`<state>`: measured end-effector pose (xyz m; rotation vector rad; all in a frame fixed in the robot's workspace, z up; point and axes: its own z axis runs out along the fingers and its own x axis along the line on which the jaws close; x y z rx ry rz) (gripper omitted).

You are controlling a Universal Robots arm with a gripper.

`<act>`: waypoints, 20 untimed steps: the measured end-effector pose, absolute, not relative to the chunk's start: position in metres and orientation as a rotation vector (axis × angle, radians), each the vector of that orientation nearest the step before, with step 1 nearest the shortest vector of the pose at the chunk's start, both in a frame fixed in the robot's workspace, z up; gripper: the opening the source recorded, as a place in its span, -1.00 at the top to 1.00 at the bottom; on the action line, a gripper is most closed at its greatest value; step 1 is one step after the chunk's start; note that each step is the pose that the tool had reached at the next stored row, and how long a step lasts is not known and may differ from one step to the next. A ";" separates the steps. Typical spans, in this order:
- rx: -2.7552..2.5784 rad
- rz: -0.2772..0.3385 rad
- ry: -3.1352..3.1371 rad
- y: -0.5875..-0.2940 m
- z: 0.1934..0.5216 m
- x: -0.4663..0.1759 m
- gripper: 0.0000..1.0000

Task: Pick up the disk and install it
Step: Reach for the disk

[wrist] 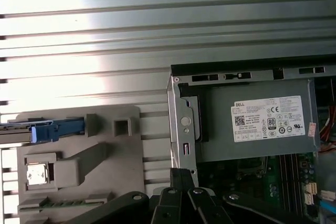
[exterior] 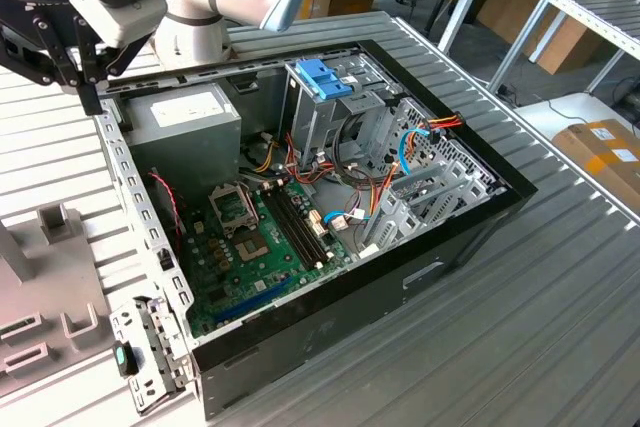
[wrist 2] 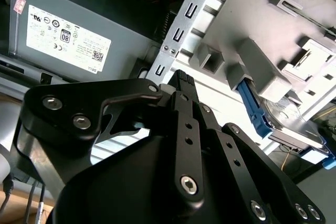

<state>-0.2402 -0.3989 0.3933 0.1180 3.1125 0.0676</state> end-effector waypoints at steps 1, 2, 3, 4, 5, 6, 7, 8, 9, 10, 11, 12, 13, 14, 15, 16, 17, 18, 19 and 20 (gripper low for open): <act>0.118 0.068 3.113 -0.399 0.393 -0.241 0.80; 0.118 0.068 3.112 -0.399 0.393 -0.242 0.80; 0.118 0.068 3.112 -0.399 0.393 -0.242 0.80; 0.118 0.068 3.112 -0.399 0.393 -0.242 0.80; 0.118 0.068 3.112 -0.399 0.393 -0.243 0.80; 0.118 0.068 3.112 -0.399 0.393 -0.243 0.80; 0.118 0.068 3.113 -0.399 0.393 -0.244 0.80; 0.118 0.068 3.113 -0.399 0.393 -0.244 0.80; 0.118 0.068 3.112 -0.399 0.393 -0.245 0.80; 0.118 0.068 3.112 -0.399 0.393 -0.246 0.80; 0.118 0.068 3.112 -0.399 0.393 -0.246 0.80; 0.118 0.068 3.112 -0.399 0.393 -0.247 0.80; 0.118 0.068 3.112 -0.399 0.393 -0.248 0.80; 0.118 0.068 3.112 -0.399 0.393 -0.248 0.80; 0.118 0.068 3.113 -0.399 0.393 -0.249 0.80; 0.118 0.068 3.113 -0.399 0.393 -0.250 0.80; 0.118 0.068 3.112 -0.399 0.393 -0.252 0.80; 0.118 0.068 3.112 -0.399 0.393 -0.252 0.80; 0.118 0.068 3.112 -0.399 0.393 -0.253 0.80; 0.118 0.068 3.113 -0.399 0.393 -0.254 0.80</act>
